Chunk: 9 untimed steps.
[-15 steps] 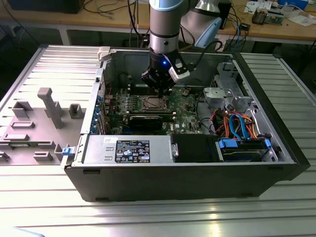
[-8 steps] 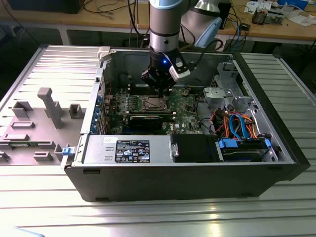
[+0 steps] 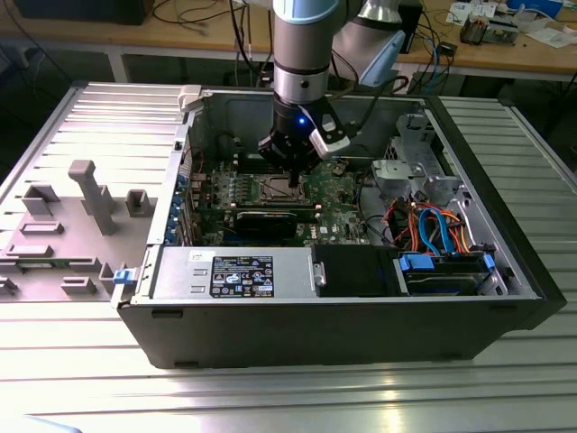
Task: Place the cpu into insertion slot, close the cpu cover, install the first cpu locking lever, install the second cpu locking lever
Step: 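Install the second cpu locking lever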
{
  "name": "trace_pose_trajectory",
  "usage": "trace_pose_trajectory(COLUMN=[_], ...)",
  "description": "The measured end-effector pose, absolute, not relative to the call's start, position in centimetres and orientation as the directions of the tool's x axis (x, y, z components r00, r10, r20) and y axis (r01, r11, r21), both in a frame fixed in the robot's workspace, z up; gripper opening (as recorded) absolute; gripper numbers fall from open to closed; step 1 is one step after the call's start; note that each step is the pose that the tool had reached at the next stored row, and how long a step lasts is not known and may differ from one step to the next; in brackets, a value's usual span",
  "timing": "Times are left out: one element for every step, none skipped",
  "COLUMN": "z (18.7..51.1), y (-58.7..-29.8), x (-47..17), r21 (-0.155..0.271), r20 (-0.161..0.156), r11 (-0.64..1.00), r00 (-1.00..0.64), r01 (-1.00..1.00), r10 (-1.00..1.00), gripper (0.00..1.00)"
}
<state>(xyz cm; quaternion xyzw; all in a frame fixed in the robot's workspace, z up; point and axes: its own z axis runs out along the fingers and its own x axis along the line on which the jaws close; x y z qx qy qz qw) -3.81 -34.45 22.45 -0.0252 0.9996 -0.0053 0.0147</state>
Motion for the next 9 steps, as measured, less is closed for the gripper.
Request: trace_pose_trajectory(z=[22.8, 22.8, 22.8, 22.8, 22.8, 22.7, 22.6, 22.7, 22.7], y=[-34.5, -34.5, -34.6, -34.9, -35.2, -35.7, -36.2, -36.3, -36.4], x=[-3.8, -3.8, -3.8, -3.8, -3.8, -3.8, -3.8, -3.8, -3.8], r21=[-0.013, -0.013, -0.013, -0.012, -0.011, -0.007, 0.004, 0.033, 0.052], r20=[-0.029, -0.029, -0.029, -0.029, -0.029, -0.029, -0.029, -0.029, -0.025], r11=[0.999, 0.999, 0.999, 0.999, 0.999, 0.999, 0.999, 0.998, 0.997], r00=[-0.998, -0.998, -0.998, -0.998, -0.998, -0.998, -0.998, -0.998, -0.998], r01=[-0.050, -0.050, -0.051, -0.050, -0.050, -0.050, -0.050, -0.050, -0.050], r10=[-0.051, -0.051, -0.051, -0.051, -0.051, -0.051, -0.050, -0.049, -0.049], gripper=[0.11, 0.11, 0.11, 0.11, 0.11, 0.11, 0.11, 0.11, 0.11])
